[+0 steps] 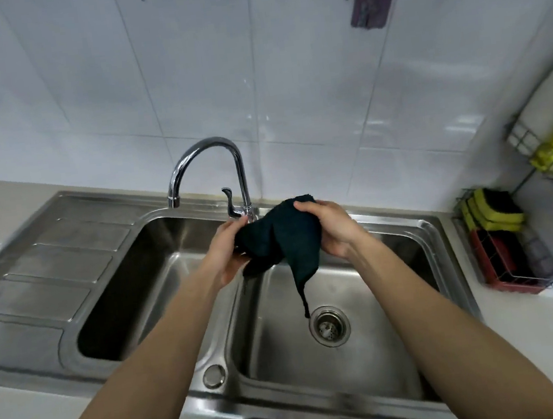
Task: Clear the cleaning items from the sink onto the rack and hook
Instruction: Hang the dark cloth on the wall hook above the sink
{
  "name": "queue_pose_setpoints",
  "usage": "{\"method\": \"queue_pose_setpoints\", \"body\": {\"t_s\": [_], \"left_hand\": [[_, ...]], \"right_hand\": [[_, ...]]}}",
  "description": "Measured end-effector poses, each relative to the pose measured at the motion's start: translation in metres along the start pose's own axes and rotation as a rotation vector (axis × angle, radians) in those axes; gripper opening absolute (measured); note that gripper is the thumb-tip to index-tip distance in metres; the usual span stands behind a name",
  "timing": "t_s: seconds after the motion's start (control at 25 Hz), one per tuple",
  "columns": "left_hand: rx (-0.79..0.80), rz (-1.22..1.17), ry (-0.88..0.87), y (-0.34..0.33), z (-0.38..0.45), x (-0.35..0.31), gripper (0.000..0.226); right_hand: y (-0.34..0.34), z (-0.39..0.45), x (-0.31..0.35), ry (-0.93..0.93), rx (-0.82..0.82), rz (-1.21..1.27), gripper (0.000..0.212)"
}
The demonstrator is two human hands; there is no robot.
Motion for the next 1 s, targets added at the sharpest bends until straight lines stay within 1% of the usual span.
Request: {"method": "queue_pose_setpoints", "body": {"t_s": [0.08, 0.12, 0.16, 0.24, 0.28, 0.32, 0.36, 0.44, 0.52, 0.56, 0.64, 0.68, 0.76, 0.88, 0.92, 1.0], "left_hand": [[0.032, 0.033, 0.058, -0.013, -0.018, 0.009, 0.044], [0.055, 0.052, 0.127, -0.017, -0.023, 0.016, 0.050], [0.083, 0.065, 0.224, -0.021, -0.028, 0.023, 0.062], [0.178, 0.079, 0.406, -0.026, -0.032, 0.039, 0.092], [0.243, 0.089, 0.463, -0.032, -0.035, 0.046, 0.098], [0.291, 0.109, 0.496, -0.039, -0.040, 0.050, 0.095], [0.324, 0.125, 0.501, -0.046, -0.043, 0.053, 0.086], [0.363, 0.149, 0.472, -0.061, -0.052, 0.054, 0.055], [0.331, 0.102, 0.405, -0.072, -0.051, 0.052, 0.027], [0.285, 0.044, 0.355, -0.078, -0.048, 0.050, 0.017], [0.178, -0.059, 0.215, -0.093, -0.042, 0.037, 0.007], [0.168, -0.078, 0.144, -0.102, -0.039, 0.027, 0.005], [0.203, -0.052, 0.023, -0.126, -0.035, 0.003, 0.009], [0.223, 0.055, -0.089, -0.162, -0.031, -0.026, 0.018], [0.232, 0.081, -0.108, -0.173, -0.031, -0.032, 0.020], [0.261, 0.120, -0.141, -0.193, -0.032, -0.038, 0.019]], "right_hand": [[0.005, -0.011, 0.013, -0.002, -0.014, 0.077, 0.028], [0.008, -0.016, 0.018, 0.000, -0.023, 0.116, 0.025], [0.010, -0.020, 0.021, -0.001, -0.037, 0.157, 0.024], [0.019, -0.026, 0.023, 0.009, -0.082, 0.230, 0.031], [0.026, -0.028, 0.023, 0.025, -0.105, 0.262, 0.037], [0.033, -0.029, 0.023, 0.042, -0.126, 0.295, 0.042], [0.041, -0.031, 0.023, 0.059, -0.147, 0.327, 0.046], [0.057, -0.037, 0.026, 0.094, -0.177, 0.398, 0.048], [0.073, -0.042, 0.027, 0.127, -0.188, 0.452, 0.047], [0.080, -0.044, 0.027, 0.145, -0.187, 0.471, 0.048], [0.094, -0.049, 0.023, 0.160, -0.185, 0.488, 0.051], [0.099, -0.051, 0.020, 0.161, -0.196, 0.482, 0.051], [0.108, -0.054, 0.010, 0.125, -0.239, 0.450, 0.048], [0.119, -0.058, -0.009, -0.007, -0.328, 0.353, 0.042], [0.123, -0.061, -0.014, -0.064, -0.357, 0.259, 0.038], [0.131, -0.070, -0.017, -0.146, -0.405, -0.052, 0.038]]}}
Point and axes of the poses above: each hand's wrist, its own z-axis towards the middle knuckle, its own y-axis out of the back of the hand, x = y × z, the point moved 1 cm from there along z, towards the middle knuckle
